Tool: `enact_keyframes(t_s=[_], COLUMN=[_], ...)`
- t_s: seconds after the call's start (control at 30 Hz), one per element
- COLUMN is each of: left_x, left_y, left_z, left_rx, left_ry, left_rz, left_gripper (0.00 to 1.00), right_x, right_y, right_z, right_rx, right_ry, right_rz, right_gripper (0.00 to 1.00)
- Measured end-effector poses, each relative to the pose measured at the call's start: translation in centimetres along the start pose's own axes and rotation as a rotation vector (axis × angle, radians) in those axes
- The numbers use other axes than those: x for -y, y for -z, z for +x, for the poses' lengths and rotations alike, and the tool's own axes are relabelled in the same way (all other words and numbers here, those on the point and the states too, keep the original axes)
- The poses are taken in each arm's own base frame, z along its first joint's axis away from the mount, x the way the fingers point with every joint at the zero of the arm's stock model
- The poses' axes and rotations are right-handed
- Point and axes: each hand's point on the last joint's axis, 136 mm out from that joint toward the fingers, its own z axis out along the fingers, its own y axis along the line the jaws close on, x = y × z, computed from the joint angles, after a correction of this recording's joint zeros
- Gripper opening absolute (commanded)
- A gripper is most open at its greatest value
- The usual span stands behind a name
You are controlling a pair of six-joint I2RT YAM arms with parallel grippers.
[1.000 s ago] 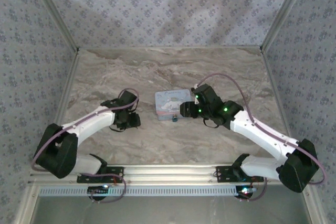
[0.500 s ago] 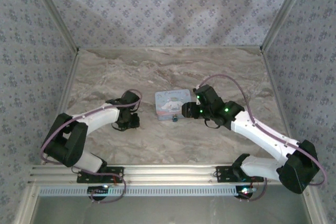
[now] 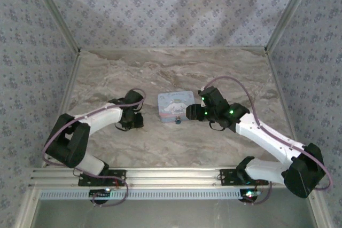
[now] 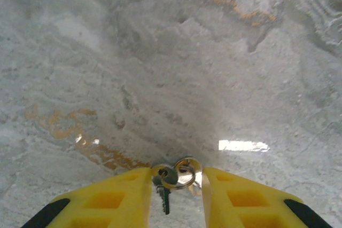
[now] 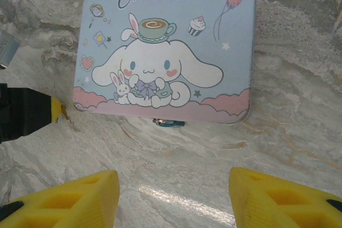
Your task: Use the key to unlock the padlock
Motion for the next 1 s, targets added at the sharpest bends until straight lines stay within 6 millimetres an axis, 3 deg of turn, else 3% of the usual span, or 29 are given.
enact_keyframes(t_s=[0.3, 0.47, 0.53, 1.0], left_x=[0.2, 0.2, 0.2, 0.4], left_y=[-0.4, -0.4, -0.5, 0.0], left_z=[-0.2, -0.3, -0.3, -0.4], left_rx=[-0.001, 0.003, 0.001, 0.001], left_ry=[-0.011, -0.021, -0.027, -0.037], left_rz=[-0.001, 0.001, 0.000, 0.005], left_gripper=[0.20, 0.09, 0.00, 0.00], right_x=[0.8, 1.0, 1.0, 0.9], right_y=[-0.4, -0.4, -0.5, 0.1], right_z=[0.6, 0.6, 0.7, 0.6], right_rx=[-0.018, -0.019, -0.021, 0.007], right_ry=[-0.031, -0.042, -0.044, -0.055], right_rz=[0.012, 0.015, 0.013, -0.015], right_gripper=[0.58, 0.58, 0.58, 0.58])
